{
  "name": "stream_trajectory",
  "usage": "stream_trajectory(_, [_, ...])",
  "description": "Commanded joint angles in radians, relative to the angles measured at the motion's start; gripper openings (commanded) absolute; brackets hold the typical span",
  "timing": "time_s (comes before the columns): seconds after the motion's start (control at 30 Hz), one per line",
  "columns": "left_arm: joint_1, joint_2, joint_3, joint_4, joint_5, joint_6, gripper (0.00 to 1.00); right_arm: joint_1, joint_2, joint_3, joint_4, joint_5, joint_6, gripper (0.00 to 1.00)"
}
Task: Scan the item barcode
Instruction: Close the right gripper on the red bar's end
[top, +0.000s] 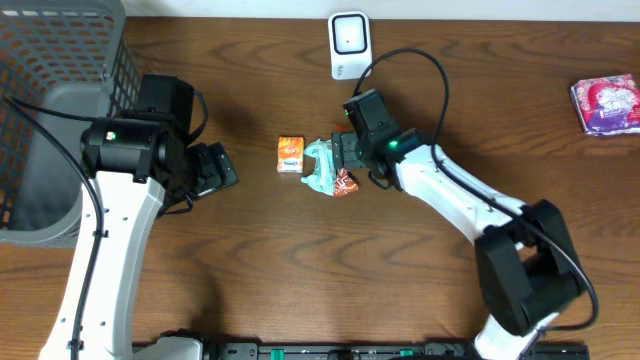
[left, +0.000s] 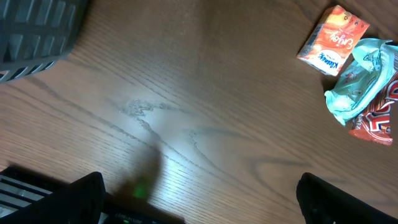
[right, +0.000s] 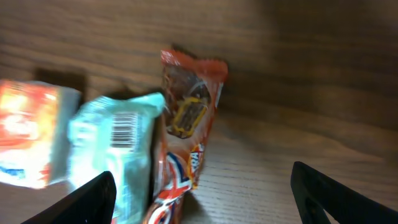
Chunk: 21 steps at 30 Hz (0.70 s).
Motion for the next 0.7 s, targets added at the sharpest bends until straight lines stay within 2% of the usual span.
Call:
stream_trajectory(0.0, [0.003, 0.005, 0.003, -0.003, -0.006, 0.003, 0.98, 0.012, 0.061, -0.003, 0.012, 0.014, 0.010, 0.86])
stream_trajectory(0.1, [0.003, 0.005, 0.003, -0.003, -0.006, 0.003, 0.98, 0.012, 0.101, -0.003, 0.031, 0.015, 0.009, 0.83])
stream_trajectory(0.3, [0.003, 0.005, 0.003, -0.003, -0.006, 0.003, 0.98, 0.013, 0.140, -0.003, 0.034, 0.015, 0.009, 0.57])
stream_trajectory(0.4, [0.003, 0.005, 0.003, -0.003, -0.006, 0.003, 0.98, 0.012, 0.152, -0.003, 0.034, 0.015, 0.009, 0.53])
stream_trajectory(0.5, [0.003, 0.005, 0.003, -0.003, -0.006, 0.003, 0.98, 0.012, 0.163, -0.003, 0.025, 0.016, 0.009, 0.44])
stream_trajectory(0.57, [0.003, 0.005, 0.003, -0.003, -0.005, 0.003, 0.98, 0.011, 0.164, -0.003, 0.022, 0.015, 0.007, 0.36])
stream_trajectory(0.67, [0.003, 0.005, 0.003, -0.003, -0.006, 0.003, 0.98, 0.011, 0.163, -0.003, 0.019, 0.014, 0.000, 0.16])
